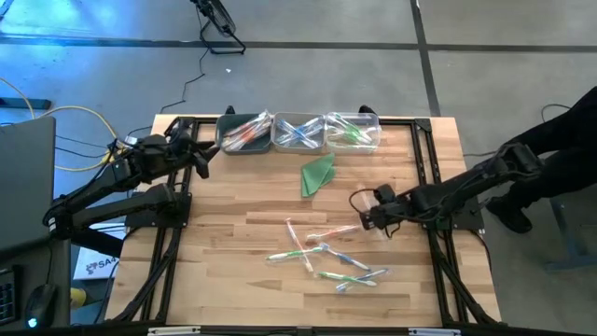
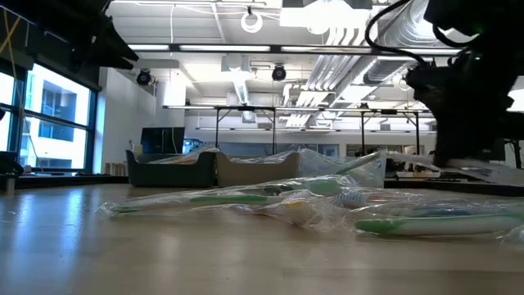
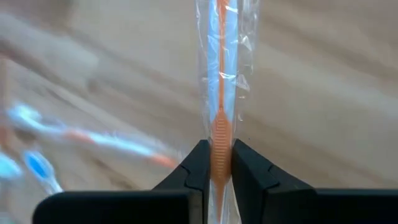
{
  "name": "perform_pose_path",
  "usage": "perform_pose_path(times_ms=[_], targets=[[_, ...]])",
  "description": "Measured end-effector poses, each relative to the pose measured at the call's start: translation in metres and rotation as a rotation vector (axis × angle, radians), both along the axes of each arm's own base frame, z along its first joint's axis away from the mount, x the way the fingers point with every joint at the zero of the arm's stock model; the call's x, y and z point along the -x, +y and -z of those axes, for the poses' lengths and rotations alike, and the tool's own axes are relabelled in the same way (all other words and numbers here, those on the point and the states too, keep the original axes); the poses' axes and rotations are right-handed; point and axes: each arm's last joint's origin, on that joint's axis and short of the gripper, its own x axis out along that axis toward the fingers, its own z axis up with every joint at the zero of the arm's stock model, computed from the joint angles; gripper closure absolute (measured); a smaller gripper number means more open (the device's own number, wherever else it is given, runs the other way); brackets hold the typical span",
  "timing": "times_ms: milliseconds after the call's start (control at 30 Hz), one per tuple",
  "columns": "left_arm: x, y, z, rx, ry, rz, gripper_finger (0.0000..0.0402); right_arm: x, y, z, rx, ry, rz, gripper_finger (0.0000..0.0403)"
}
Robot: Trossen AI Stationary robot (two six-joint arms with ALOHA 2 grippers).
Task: Pick & Place Toothbrushes
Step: Put the orange toothbrush into the dark blue bin
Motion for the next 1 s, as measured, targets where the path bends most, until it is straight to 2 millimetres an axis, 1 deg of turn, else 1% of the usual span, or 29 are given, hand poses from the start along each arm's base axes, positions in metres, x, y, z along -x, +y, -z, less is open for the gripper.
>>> perform_pose_path(times_ms=[100,167,400,600,667,833,1000], targets=[[-0.001,0.000,-0.005,0.002,-0.064,-0.006,0.0259,-0.004,-0.007,-0.006,0.055,-0.076,0.019,0.0365],[-0.002,0.000,-0.009,-0.010,-0.105,0.024,0.0259,-0.010,-0.011,-0.012,0.102,-0.148,0.014,0.0365],[-0.011,0.001,-0.022,-0.055,-0.233,0.140,0.0259,-0.037,-0.029,-0.034,0.248,-0.419,-0.066,0.0365],[-0.029,0.005,-0.033,-0.082,-0.322,0.295,0.0259,-0.050,-0.048,-0.051,0.403,-0.571,-0.086,0.0365],[-0.037,0.008,-0.034,-0.063,-0.342,0.334,0.0259,-0.053,-0.053,-0.058,0.446,-0.620,-0.094,0.0365],[-0.059,0.018,-0.029,-0.011,-0.326,0.354,0.0259,-0.058,-0.061,-0.073,0.555,-0.733,-0.124,0.0365],[-0.077,0.027,-0.022,0.003,-0.298,0.354,0.0259,-0.060,-0.067,-0.086,0.658,-0.822,-0.128,0.0365]])
